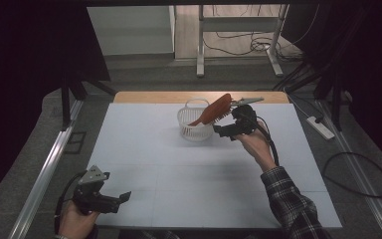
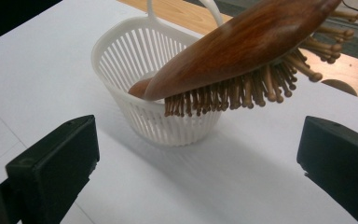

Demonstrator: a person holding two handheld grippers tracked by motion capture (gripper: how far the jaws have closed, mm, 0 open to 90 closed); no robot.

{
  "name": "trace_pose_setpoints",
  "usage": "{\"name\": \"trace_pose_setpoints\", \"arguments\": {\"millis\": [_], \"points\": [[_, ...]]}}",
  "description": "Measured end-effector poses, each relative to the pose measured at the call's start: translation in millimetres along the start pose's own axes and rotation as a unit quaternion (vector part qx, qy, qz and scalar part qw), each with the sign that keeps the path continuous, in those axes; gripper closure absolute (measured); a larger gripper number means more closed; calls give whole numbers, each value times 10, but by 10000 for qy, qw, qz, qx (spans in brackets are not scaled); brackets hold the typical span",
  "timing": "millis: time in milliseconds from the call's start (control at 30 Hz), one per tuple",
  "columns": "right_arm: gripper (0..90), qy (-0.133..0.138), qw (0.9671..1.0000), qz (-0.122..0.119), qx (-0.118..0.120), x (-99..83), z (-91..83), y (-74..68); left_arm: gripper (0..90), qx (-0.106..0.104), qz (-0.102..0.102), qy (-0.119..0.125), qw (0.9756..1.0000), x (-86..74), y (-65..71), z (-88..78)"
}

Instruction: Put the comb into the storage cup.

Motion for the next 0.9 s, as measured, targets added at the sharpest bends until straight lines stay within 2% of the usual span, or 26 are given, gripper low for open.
{"name": "trace_pose_setpoints", "arguments": {"millis": [467, 900], "points": [[0, -58, 9998, -2, 180, -93, -93, -43, 0, -1, 30, -3, 10000, 0, 4, -1], [0, -181, 9995, -76, 229, -194, -133, -114, 0, -10, 45, 5, 10000, -3, 6, -5]]}}
Point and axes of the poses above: each handheld gripper's, and its own axes: z roughly forward along the jaws, x roughly out of its top, y roughly to its right, the point moved 5 cm from there along z, roughly forward along the jaws, and after that the axes turned 4 degrees about -y, right-handed, at the moved point
